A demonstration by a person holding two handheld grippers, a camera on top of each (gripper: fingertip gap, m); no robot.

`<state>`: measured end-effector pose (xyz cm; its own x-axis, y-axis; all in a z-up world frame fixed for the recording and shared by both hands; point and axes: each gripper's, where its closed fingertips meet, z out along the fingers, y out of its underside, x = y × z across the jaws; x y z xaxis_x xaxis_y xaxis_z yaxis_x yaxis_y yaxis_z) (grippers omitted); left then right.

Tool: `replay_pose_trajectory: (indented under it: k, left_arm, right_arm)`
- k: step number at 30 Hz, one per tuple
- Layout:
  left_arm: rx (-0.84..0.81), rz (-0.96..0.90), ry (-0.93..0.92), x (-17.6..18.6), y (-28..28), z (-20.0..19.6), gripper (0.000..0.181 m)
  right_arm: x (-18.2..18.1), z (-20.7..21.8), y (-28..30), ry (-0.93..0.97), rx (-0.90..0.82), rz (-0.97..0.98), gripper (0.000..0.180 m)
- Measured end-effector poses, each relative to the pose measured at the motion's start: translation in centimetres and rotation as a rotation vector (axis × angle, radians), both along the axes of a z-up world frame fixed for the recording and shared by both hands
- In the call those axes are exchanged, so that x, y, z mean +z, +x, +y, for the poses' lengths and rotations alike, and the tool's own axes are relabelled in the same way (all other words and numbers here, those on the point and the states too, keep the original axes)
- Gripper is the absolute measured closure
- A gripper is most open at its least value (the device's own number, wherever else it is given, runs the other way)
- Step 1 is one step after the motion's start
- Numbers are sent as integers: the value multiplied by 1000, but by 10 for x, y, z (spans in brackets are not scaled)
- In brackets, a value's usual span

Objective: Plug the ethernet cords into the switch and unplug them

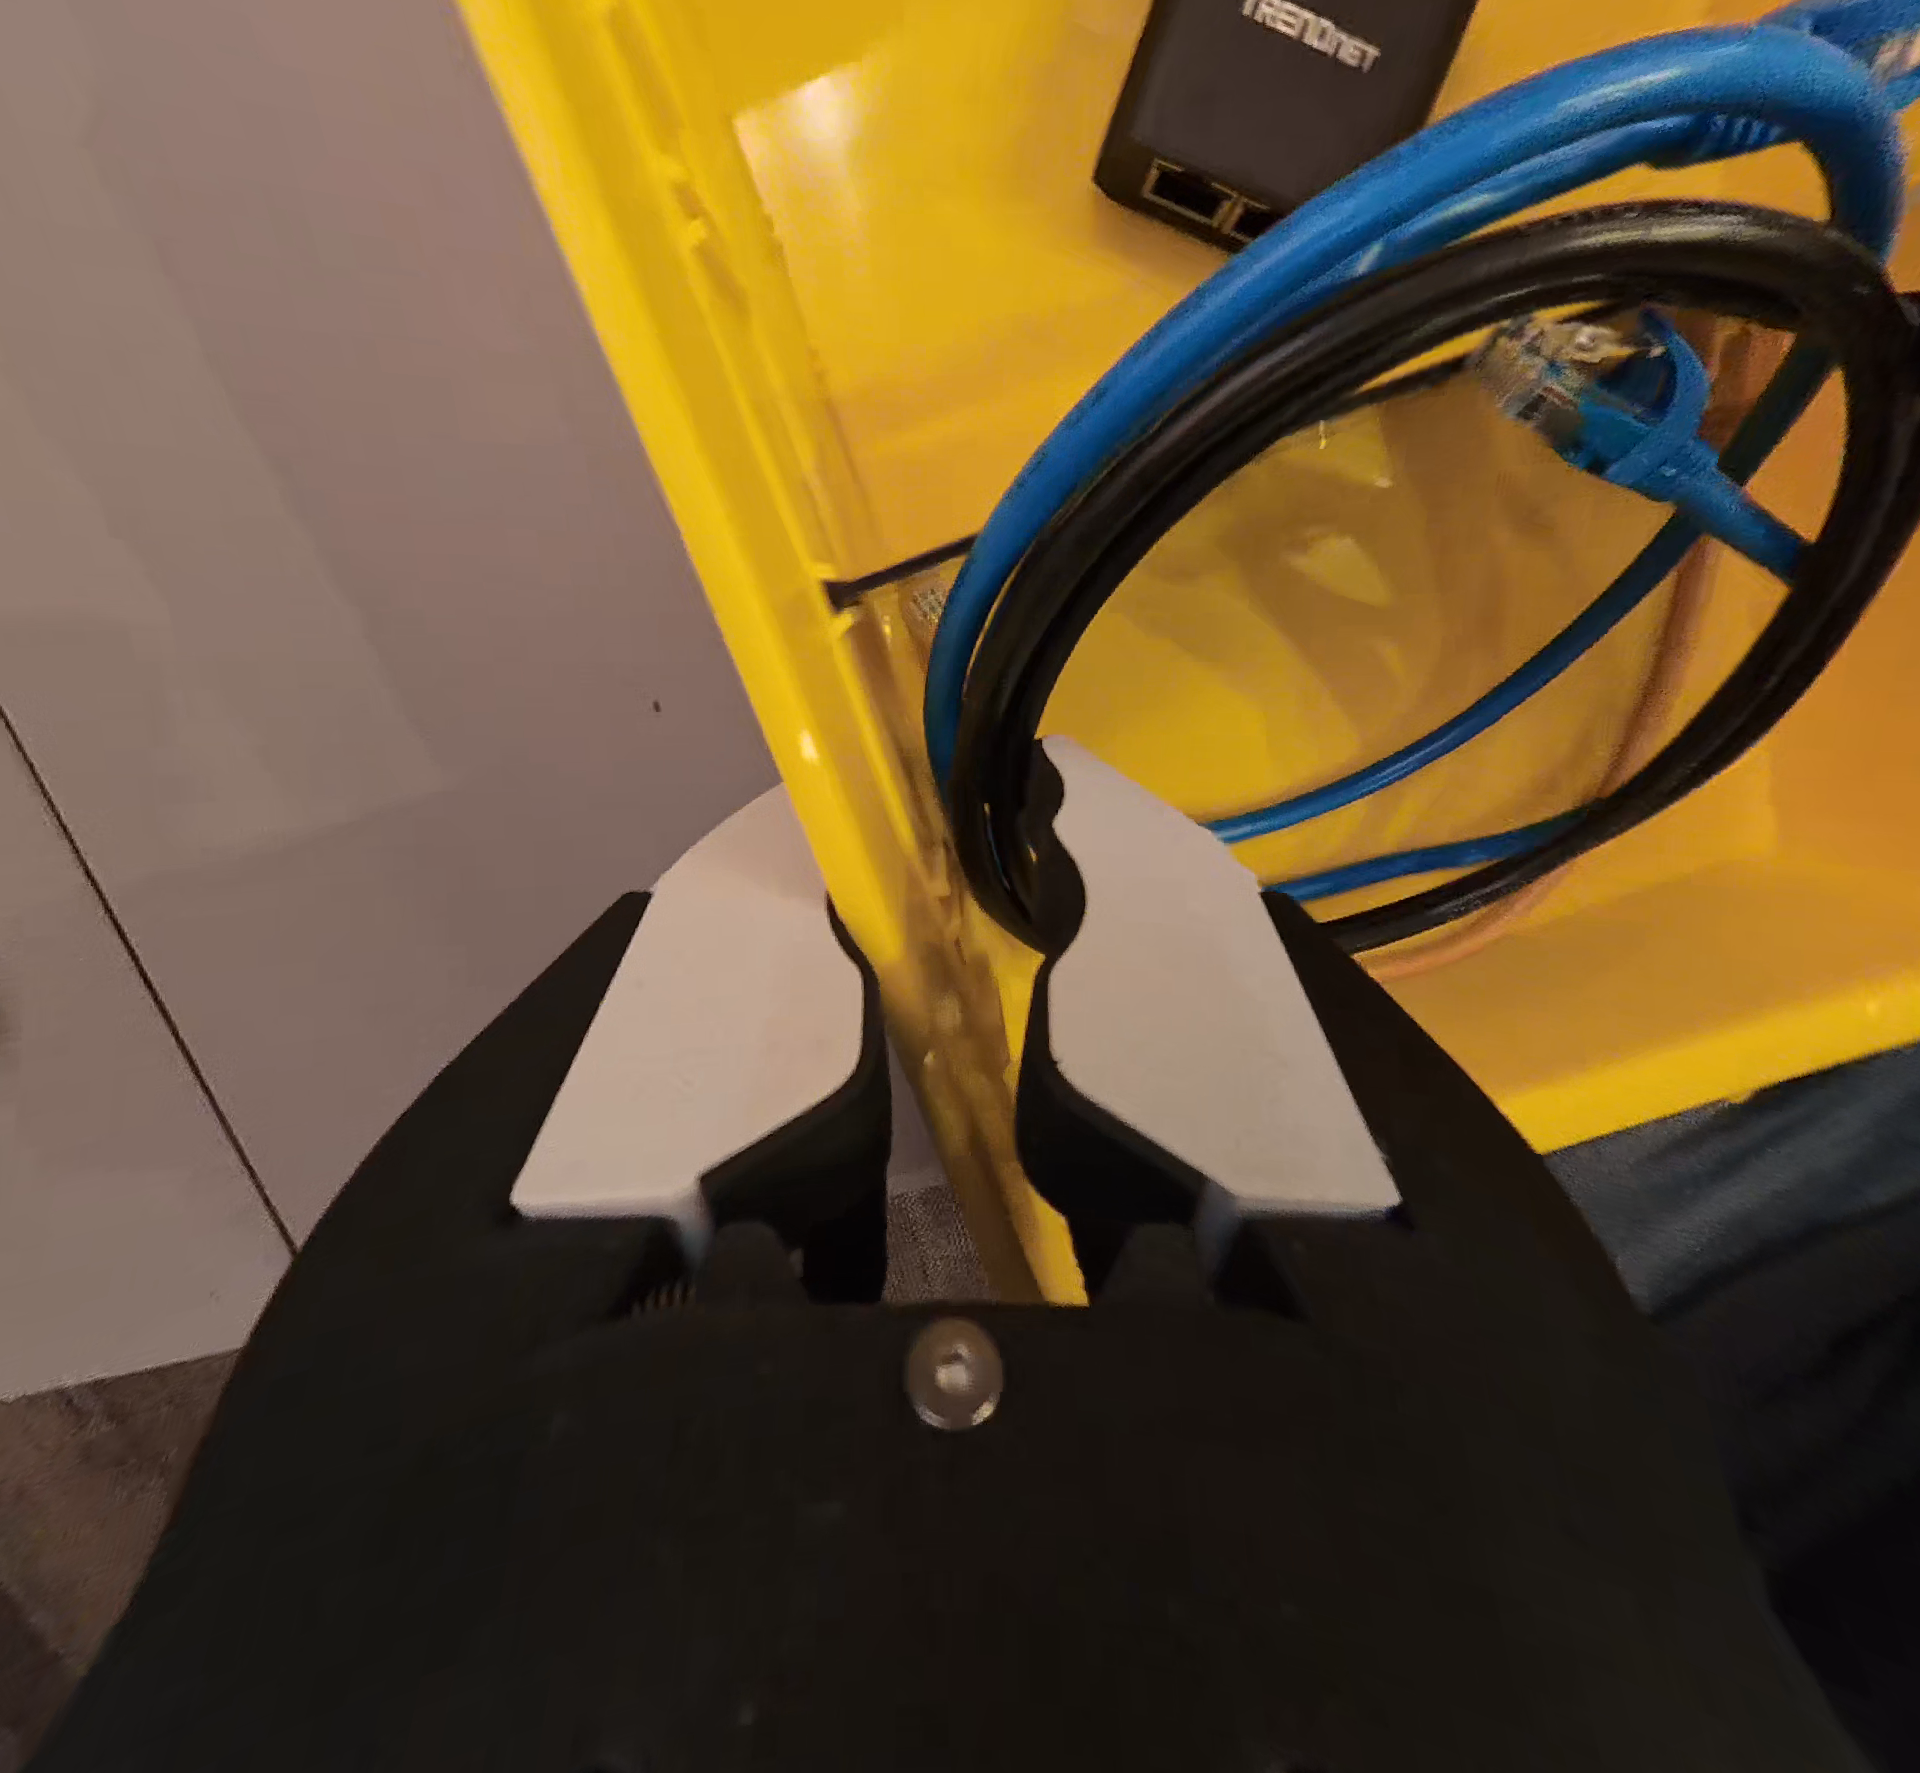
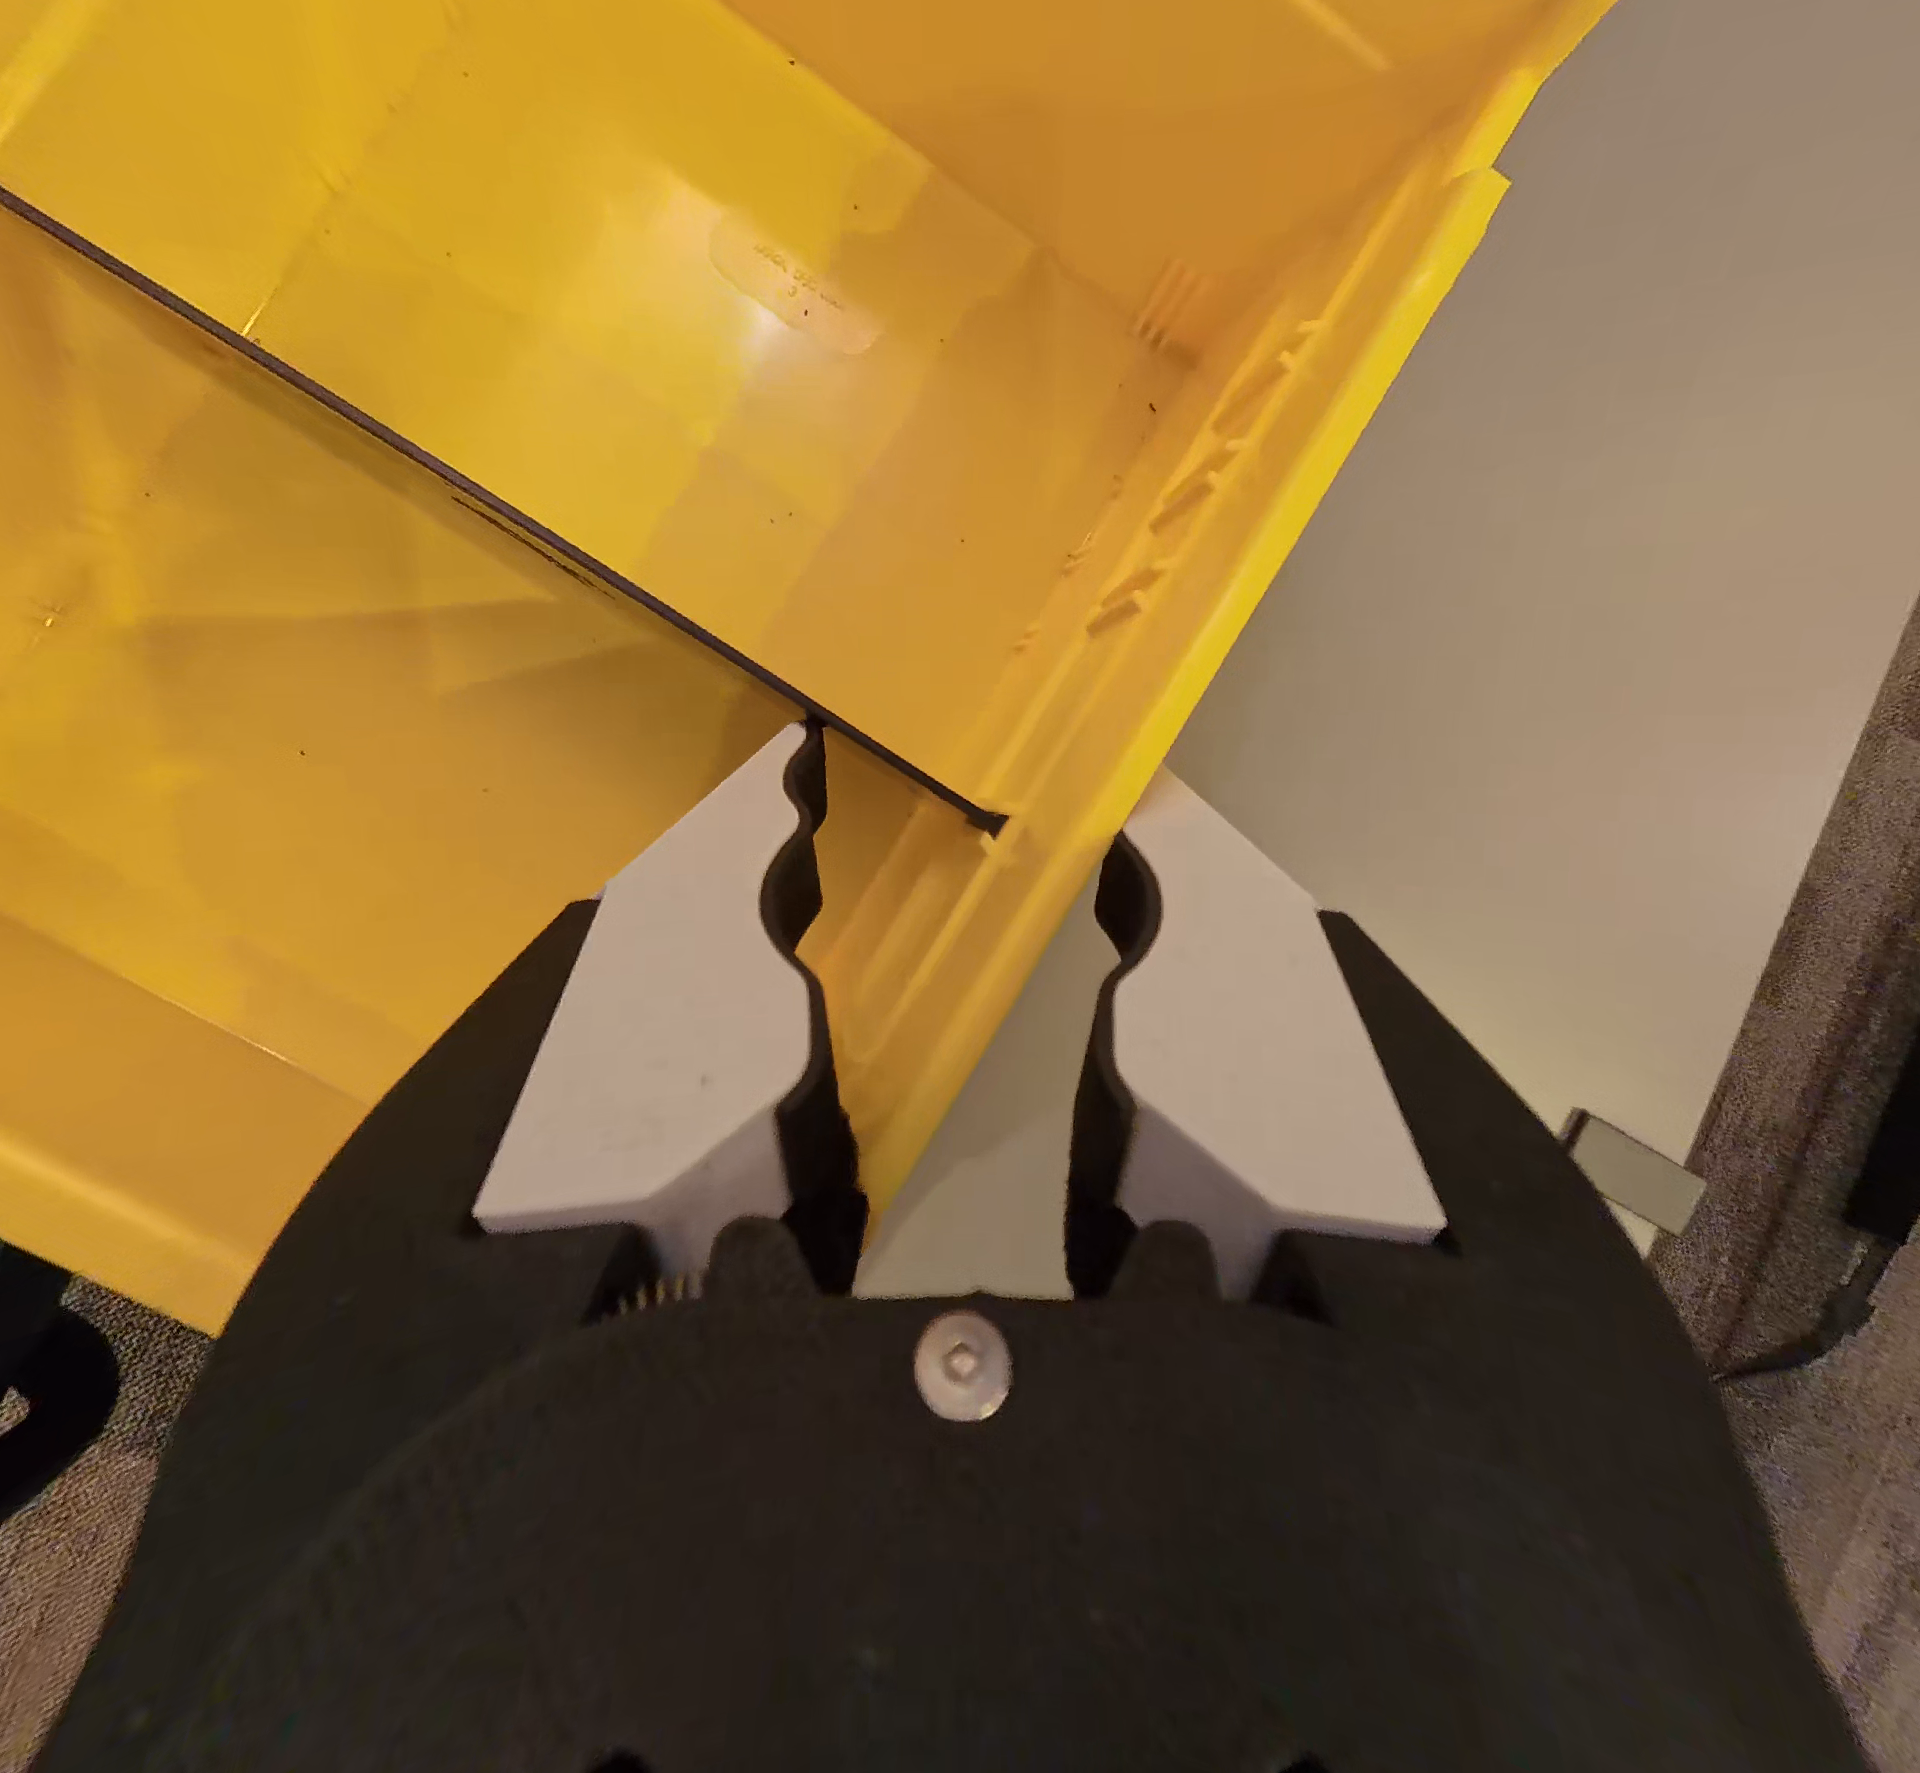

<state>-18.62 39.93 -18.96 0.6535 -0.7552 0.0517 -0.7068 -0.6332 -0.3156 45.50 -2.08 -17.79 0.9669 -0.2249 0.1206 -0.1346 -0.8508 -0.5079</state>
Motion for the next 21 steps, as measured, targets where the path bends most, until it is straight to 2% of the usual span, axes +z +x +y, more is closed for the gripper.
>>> replay_pose_trajectory:
  k: [1,7,15,21]
  left_arm:
    - [-2,-8,-8,0,-1,4,158]
    - [-73,13,14,0,-6,36,159]
    - [-35,8,16,0,-19,68,159]
    - [-29,-30,4,1,-25,81,159]
  right_arm:
    - [0,-2,4,-4,3,2,130]
    - [-1,-14,30,-32,35,1,133]
    - [-3,-21,65,-78,101,-7,135]
    - [-13,-25,77,-181,119,-44,138]
